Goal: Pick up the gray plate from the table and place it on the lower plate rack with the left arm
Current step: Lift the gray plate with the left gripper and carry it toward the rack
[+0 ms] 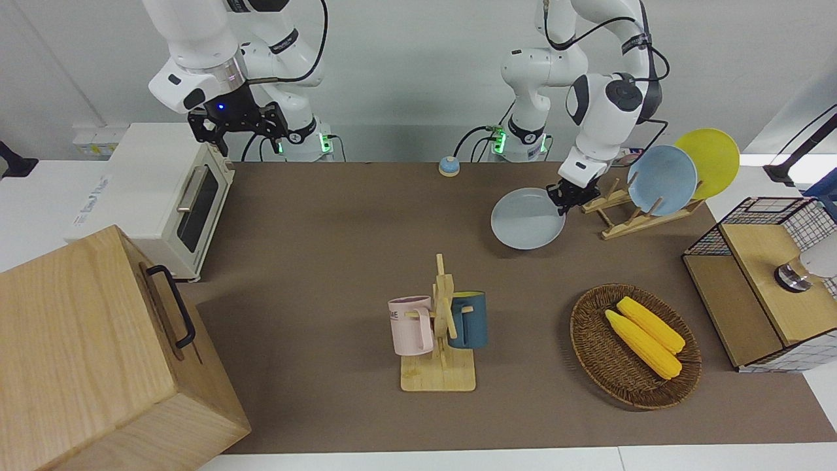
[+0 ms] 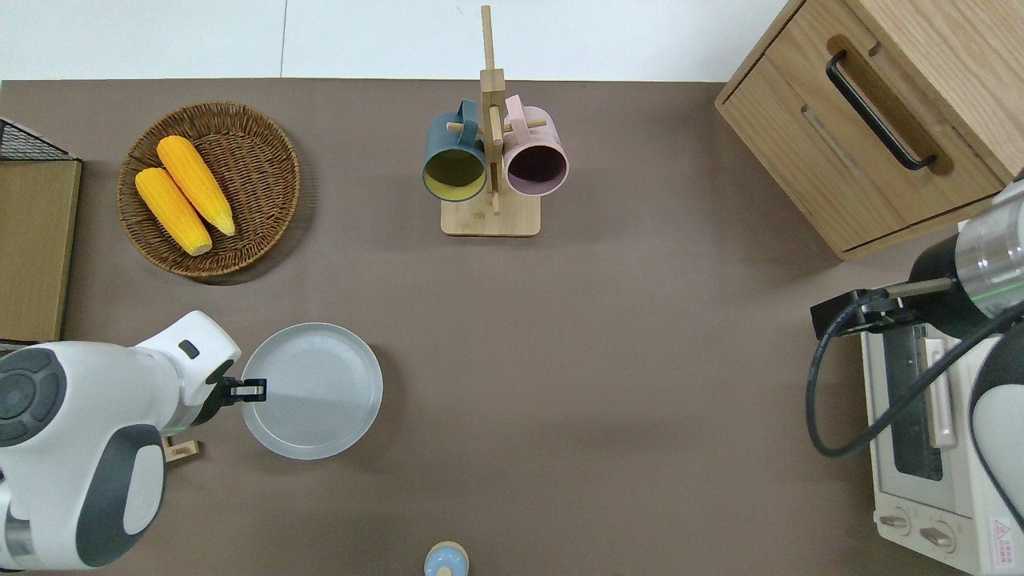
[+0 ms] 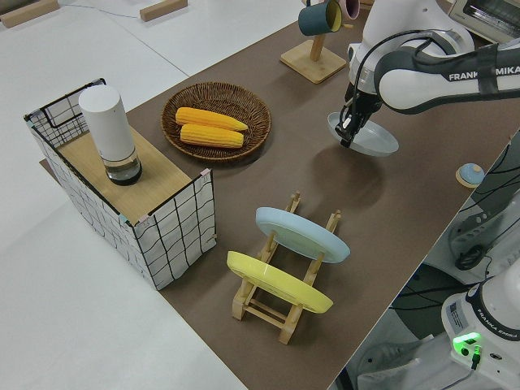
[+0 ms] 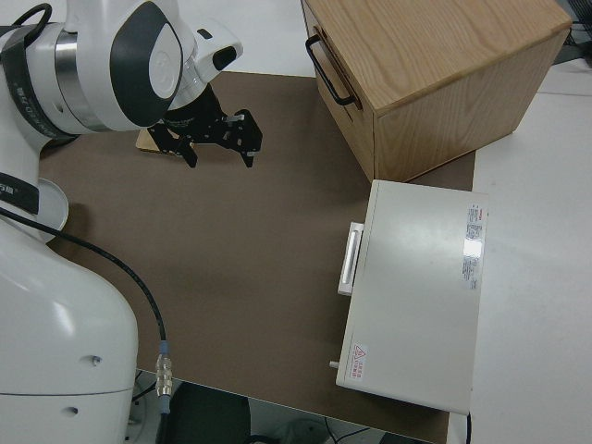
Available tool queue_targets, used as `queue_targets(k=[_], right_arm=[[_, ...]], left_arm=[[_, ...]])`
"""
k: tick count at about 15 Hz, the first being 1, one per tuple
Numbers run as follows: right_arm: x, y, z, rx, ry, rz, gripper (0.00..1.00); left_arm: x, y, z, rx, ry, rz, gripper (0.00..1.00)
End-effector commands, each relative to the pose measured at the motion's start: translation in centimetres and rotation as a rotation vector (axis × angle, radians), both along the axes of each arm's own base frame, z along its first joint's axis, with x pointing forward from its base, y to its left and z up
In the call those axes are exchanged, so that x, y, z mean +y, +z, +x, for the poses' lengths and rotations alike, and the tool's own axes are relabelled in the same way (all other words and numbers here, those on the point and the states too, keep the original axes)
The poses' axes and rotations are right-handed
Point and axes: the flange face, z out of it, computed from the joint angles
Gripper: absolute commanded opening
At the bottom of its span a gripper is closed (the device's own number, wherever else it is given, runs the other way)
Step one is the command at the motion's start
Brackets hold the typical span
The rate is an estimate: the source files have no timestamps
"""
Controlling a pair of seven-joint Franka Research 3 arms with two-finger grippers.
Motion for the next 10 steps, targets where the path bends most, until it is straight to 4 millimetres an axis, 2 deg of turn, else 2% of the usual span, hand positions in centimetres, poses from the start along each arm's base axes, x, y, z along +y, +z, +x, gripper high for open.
queue_targets(k=[1,6,10], right_arm=[[-0.2,0.4,-0.2,0.001,-0.015,-0.008,0.983],[-0.3,0.3,-0.2,0.002,-0.017,-0.008,0.983],[-0.2,0.4,-0.2,0.001,-0.015,-0.008,0.983]], left_arm=[[-0.3,5.0,0.9,0.03,0.007,0.004,0.0],[-0.4,9.8,1.4,0.066,0.005,0.002,0.0],[0.0,10.7,1.4,0.071,0.006,0.01,0.0]])
